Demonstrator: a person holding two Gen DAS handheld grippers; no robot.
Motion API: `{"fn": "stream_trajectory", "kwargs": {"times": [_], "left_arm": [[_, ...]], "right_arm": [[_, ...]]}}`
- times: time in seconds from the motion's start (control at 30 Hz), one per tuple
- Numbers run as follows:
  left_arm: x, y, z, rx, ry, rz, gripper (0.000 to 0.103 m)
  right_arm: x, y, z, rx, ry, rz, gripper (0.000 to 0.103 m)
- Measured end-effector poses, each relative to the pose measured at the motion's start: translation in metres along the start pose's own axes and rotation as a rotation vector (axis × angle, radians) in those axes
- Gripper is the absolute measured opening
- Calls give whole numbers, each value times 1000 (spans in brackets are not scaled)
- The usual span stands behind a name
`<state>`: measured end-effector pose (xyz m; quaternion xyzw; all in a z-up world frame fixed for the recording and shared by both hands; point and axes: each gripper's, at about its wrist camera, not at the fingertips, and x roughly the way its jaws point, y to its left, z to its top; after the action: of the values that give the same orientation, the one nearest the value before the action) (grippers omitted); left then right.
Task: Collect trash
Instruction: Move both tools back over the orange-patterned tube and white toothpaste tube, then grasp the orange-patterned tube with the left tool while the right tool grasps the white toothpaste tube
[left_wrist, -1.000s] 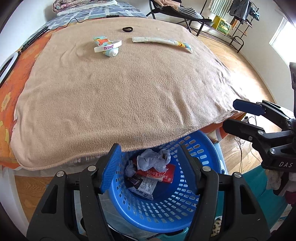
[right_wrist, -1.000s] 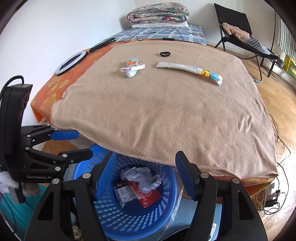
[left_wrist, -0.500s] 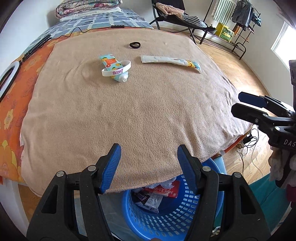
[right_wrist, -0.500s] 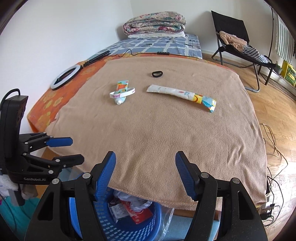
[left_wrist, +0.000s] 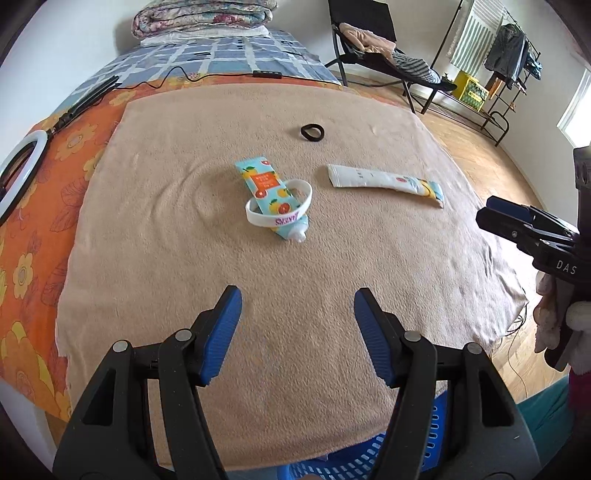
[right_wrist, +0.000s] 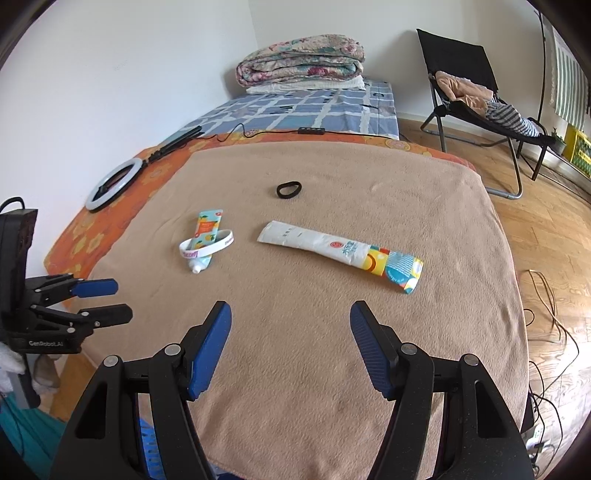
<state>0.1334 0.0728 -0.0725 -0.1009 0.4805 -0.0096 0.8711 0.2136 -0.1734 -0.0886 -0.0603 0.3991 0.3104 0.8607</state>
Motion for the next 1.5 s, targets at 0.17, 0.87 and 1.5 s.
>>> {"fn": "stream_trajectory", "kwargs": {"times": [0.17, 0.87, 1.5], "left_arm": [[16, 16, 21, -51, 5, -13, 65], [84, 63, 78, -240, 30, -67, 65], [117, 50, 98, -175, 23, -15, 55]], "right_arm": [[23, -18, 22, 32, 21, -4, 66], [124, -74, 66, 187, 161, 94, 66], [118, -16, 42, -144, 301, 172, 66]]}}
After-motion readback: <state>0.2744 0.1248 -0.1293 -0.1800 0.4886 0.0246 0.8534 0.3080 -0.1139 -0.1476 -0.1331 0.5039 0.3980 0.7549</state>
